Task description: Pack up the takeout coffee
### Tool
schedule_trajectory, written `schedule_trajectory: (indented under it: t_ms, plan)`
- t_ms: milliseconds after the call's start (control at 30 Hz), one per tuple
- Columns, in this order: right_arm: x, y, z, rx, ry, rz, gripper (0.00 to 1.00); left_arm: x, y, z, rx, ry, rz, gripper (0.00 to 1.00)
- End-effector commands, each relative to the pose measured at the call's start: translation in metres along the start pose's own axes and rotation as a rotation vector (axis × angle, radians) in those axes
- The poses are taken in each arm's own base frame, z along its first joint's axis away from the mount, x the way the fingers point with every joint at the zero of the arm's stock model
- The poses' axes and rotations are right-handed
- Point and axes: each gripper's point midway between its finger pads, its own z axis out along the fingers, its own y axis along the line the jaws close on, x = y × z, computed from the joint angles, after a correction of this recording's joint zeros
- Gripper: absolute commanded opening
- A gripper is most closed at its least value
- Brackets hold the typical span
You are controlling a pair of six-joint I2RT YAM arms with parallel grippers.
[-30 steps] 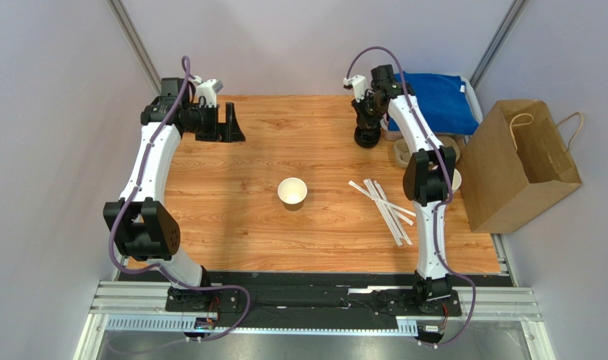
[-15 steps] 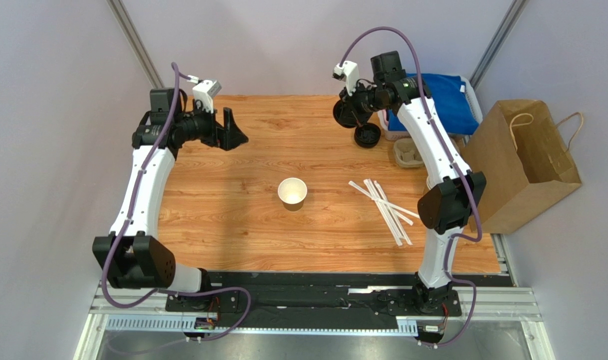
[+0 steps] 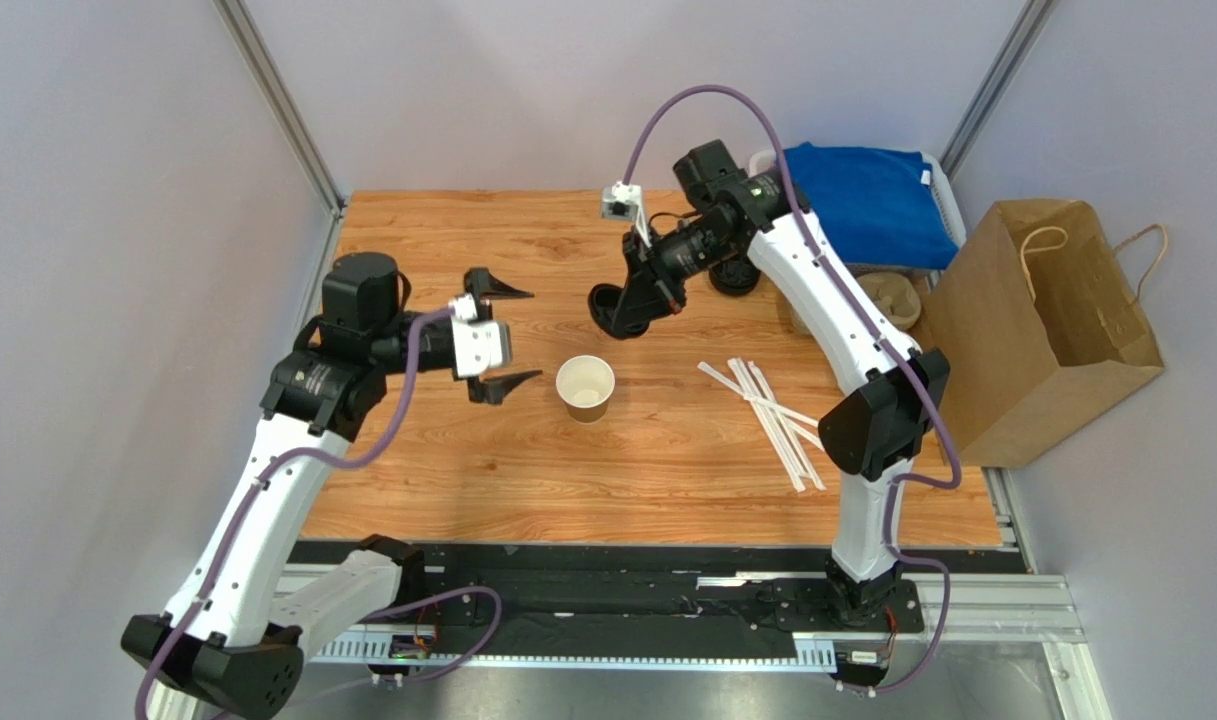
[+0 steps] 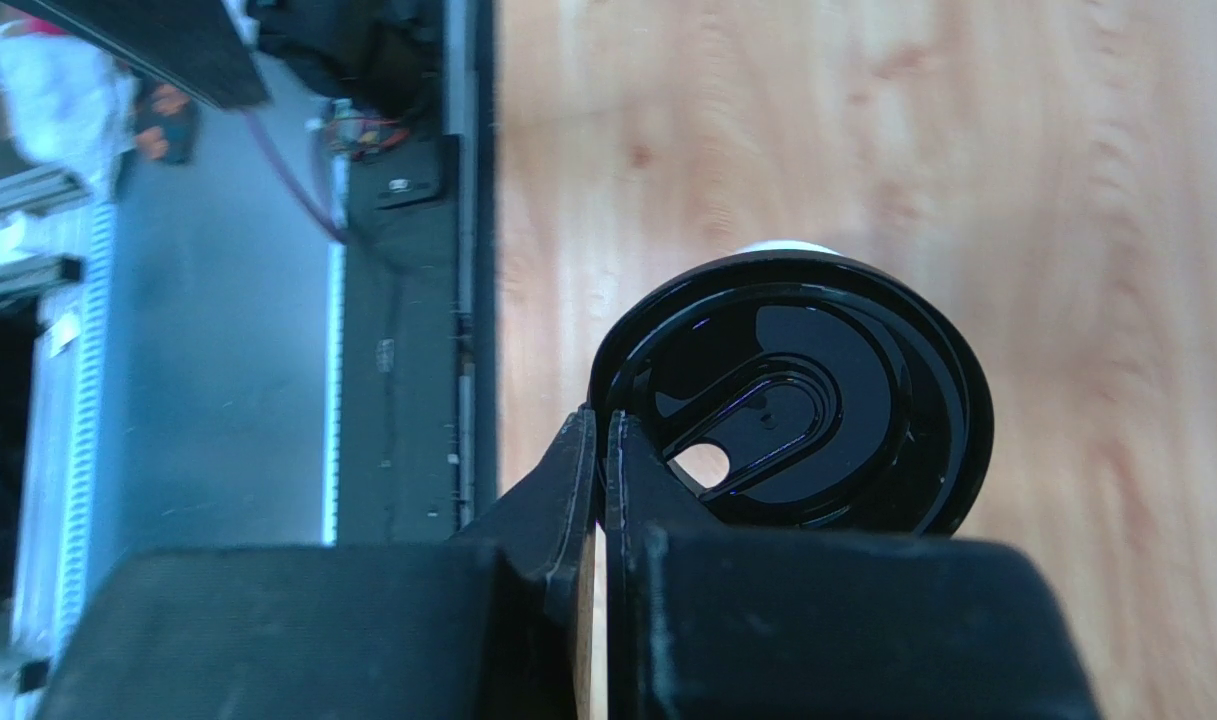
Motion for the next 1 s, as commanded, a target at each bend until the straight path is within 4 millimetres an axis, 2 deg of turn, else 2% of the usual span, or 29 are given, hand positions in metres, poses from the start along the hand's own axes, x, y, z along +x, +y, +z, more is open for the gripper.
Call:
schedule_trajectory:
  t_ms: [0, 133, 300, 367, 467, 533, 667, 800, 933, 967]
  plan:
    - [0.013, 0.082, -0.008, -0.200, 0.043, 0.095, 0.00, -0.008, -0.019, 0.017, 0.099, -0.046, 0.338, 0.94]
    - [0.017, 0.103, 0.002, -0.238, 0.094, 0.062, 0.00, -0.008, -0.037, 0.032, 0.173, -0.067, 0.411, 0.89]
    - [0.021, 0.123, 0.010, -0.270, 0.127, 0.031, 0.00, 0.004, -0.057, 0.046, 0.246, -0.050, 0.519, 0.88]
    - [0.022, 0.128, 0.013, -0.277, 0.138, 0.019, 0.00, 0.017, -0.057, 0.050, 0.256, -0.006, 0.539, 0.88]
    - [0.024, 0.129, 0.019, -0.284, 0.158, 0.004, 0.00, 0.028, -0.052, 0.055, 0.221, 0.047, 0.578, 0.81]
    - [0.027, 0.131, 0.023, -0.292, 0.179, 0.009, 0.00, 0.029, -0.048, 0.057, 0.188, 0.055, 0.609, 0.77]
    - [0.024, 0.135, 0.026, -0.301, 0.182, -0.020, 0.00, 0.042, -0.052, 0.061, 0.195, 0.099, 0.631, 0.68]
    - [0.024, 0.137, 0.027, -0.300, 0.190, -0.030, 0.00, 0.043, -0.046, 0.062, 0.158, 0.124, 0.630, 0.50]
    - [0.023, 0.138, 0.028, -0.295, 0.196, -0.034, 0.00, 0.036, -0.038, 0.060, 0.115, 0.126, 0.576, 0.39]
    - [0.022, 0.137, 0.028, -0.287, 0.197, -0.031, 0.09, 0.031, -0.035, 0.059, 0.102, 0.119, 0.567, 0.36]
